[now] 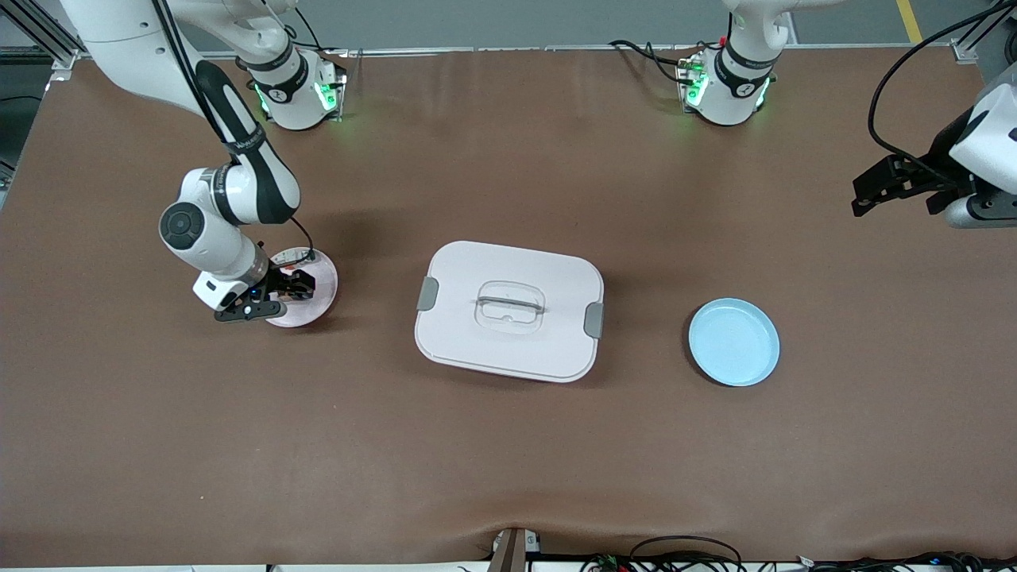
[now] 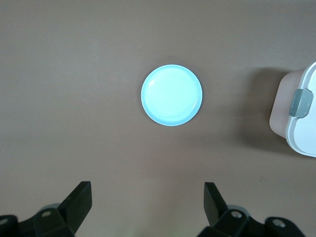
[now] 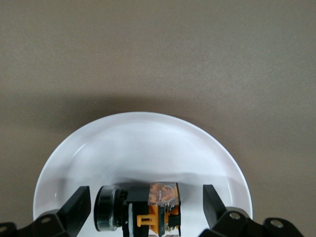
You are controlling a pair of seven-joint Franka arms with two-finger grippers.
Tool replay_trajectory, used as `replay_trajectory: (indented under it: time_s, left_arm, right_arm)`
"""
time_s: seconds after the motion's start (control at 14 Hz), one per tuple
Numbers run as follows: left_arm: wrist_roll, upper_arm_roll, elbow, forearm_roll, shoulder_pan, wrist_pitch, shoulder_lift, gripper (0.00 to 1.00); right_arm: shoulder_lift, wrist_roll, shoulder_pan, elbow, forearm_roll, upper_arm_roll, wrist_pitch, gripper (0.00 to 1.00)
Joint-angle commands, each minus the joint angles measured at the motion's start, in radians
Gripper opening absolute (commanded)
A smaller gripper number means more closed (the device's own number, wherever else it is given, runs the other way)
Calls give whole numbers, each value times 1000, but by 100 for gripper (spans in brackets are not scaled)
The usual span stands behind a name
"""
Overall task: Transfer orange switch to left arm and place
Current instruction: 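Lower the right gripper onto the orange switch and close it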
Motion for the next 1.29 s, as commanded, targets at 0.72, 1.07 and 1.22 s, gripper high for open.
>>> replay_trajectory:
  time_s: [0.72, 1.07, 1.22]
  left_arm:
    - [21, -4, 1, 2, 19, -13, -15, 100]
    - [54, -6, 8, 3, 17, -23, -24, 100]
    - [51, -7, 10, 5, 17, -26, -24, 100]
  right_arm:
    - [29, 1, -44, -15, 3, 7, 0, 100]
    - [20, 43, -33, -8, 41, 11, -59, 0]
    - [11, 86, -12, 14, 77, 12, -118, 0]
